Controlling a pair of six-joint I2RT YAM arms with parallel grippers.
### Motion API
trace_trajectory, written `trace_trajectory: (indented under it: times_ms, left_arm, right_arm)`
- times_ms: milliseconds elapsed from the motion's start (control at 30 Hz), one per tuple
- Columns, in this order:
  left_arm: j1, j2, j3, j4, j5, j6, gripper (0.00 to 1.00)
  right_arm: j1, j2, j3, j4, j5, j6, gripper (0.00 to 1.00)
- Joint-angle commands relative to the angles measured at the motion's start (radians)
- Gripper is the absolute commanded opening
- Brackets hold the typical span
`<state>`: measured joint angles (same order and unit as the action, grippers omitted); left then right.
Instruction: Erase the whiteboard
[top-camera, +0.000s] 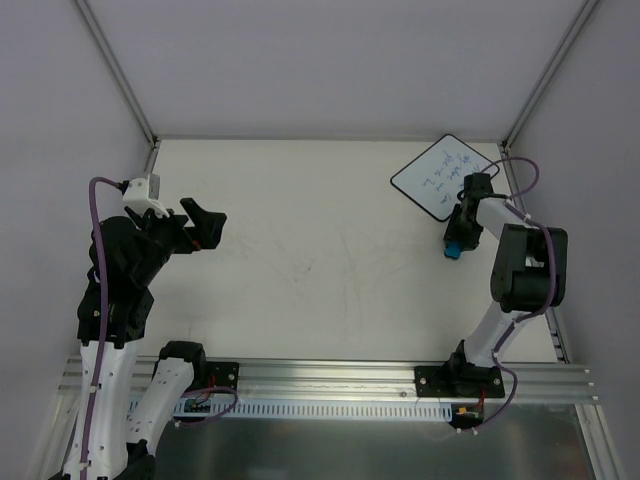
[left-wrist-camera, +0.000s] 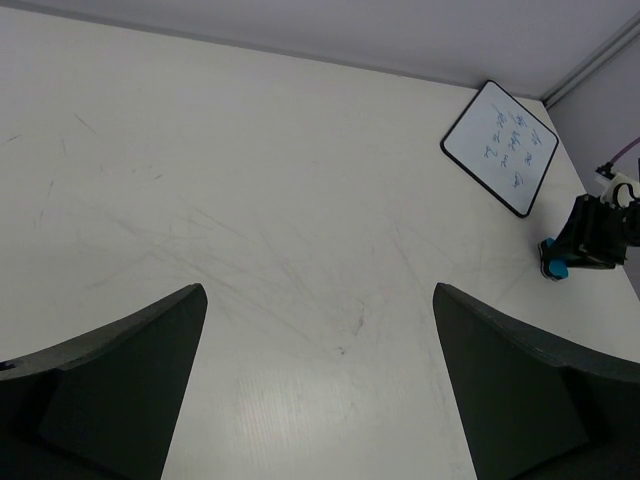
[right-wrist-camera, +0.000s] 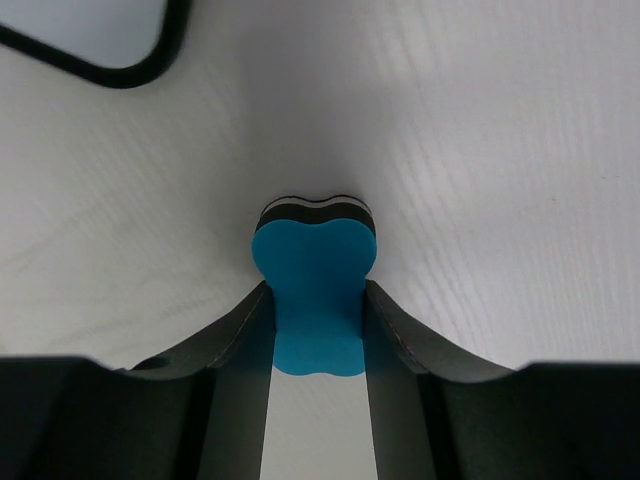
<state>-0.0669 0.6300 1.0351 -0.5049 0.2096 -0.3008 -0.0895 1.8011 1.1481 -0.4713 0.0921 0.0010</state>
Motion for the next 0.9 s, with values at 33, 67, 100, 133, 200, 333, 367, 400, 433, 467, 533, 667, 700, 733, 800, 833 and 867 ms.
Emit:
trace_trajectory:
  times_ms: [33, 67, 100, 133, 200, 333, 367, 400, 433, 467, 533, 667, 700, 733, 800, 833, 867]
  left_arm:
    - [-0.010, 0.002, -0.007, 0.031, 0.030, -0.018, 0.99]
    - [-0.011, 0.004, -0.009, 0.031, 0.031, -0.020, 0.99]
    - [-0.011, 0.004, -0.010, 0.031, 0.033, -0.021, 0.99]
    - [-0.011, 0.004, -0.015, 0.031, 0.034, -0.024, 0.99]
    - [-0.011, 0.004, -0.020, 0.031, 0.037, -0.027, 0.99]
    - [-0.011, 0.004, -0.032, 0.031, 0.053, -0.037, 0.99]
    - [-0.011, 0.002, -0.035, 0.029, 0.053, -0.040, 0.99]
    - [-0.011, 0.004, -0.036, 0.029, 0.054, -0.041, 0.99]
    - [-0.010, 0.002, -0.038, 0.029, 0.056, -0.044, 0.99]
    - [-0.011, 0.002, -0.041, 0.029, 0.054, -0.044, 0.99]
    - [-0.011, 0.000, -0.050, 0.028, 0.051, -0.044, 0.99]
    - [-0.011, 0.002, -0.070, 0.028, 0.051, -0.044, 0.99]
    - [-0.011, 0.002, -0.079, 0.028, 0.054, -0.044, 0.99]
    - [-0.010, 0.000, -0.084, 0.028, 0.056, -0.044, 0.99]
    - [-0.011, -0.001, -0.095, 0.026, 0.056, -0.044, 0.99]
    - [-0.011, -0.001, -0.107, 0.028, 0.054, -0.046, 0.99]
    - [-0.011, -0.001, -0.113, 0.025, 0.054, -0.049, 0.99]
  right_arm:
    - [0.134, -0.068, 0.061, 0.007, 0.047, -0.047, 0.34]
    - [0.202, -0.071, 0.068, 0.008, 0.044, -0.047, 0.32]
    - [0.236, -0.071, 0.078, 0.007, 0.047, -0.047, 0.32]
    - [0.275, -0.066, 0.090, -0.004, 0.051, -0.045, 0.33]
    - [0.385, -0.036, 0.140, -0.018, 0.052, -0.041, 0.32]
    - [0.572, 0.050, 0.255, -0.069, 0.055, -0.036, 0.33]
    - [0.606, 0.069, 0.278, -0.076, 0.055, -0.035, 0.33]
    - [0.672, 0.107, 0.324, -0.081, 0.052, -0.033, 0.33]
    - [0.704, 0.124, 0.344, -0.089, 0.046, -0.033, 0.33]
    - [0.732, 0.142, 0.369, -0.093, 0.029, -0.030, 0.33]
    - [0.812, 0.204, 0.438, -0.108, 0.017, -0.029, 0.33]
    - [0.918, 0.286, 0.521, -0.122, 0.011, -0.033, 0.34]
    - [0.953, 0.296, 0.532, -0.122, 0.012, -0.042, 0.34]
    - [0.968, 0.311, 0.541, -0.125, 0.017, -0.045, 0.35]
    - [1.002, 0.323, 0.559, -0.124, 0.014, -0.044, 0.37]
    - [1.008, 0.331, 0.564, -0.125, 0.014, -0.041, 0.38]
    - [1.016, 0.342, 0.568, -0.124, 0.024, -0.038, 0.39]
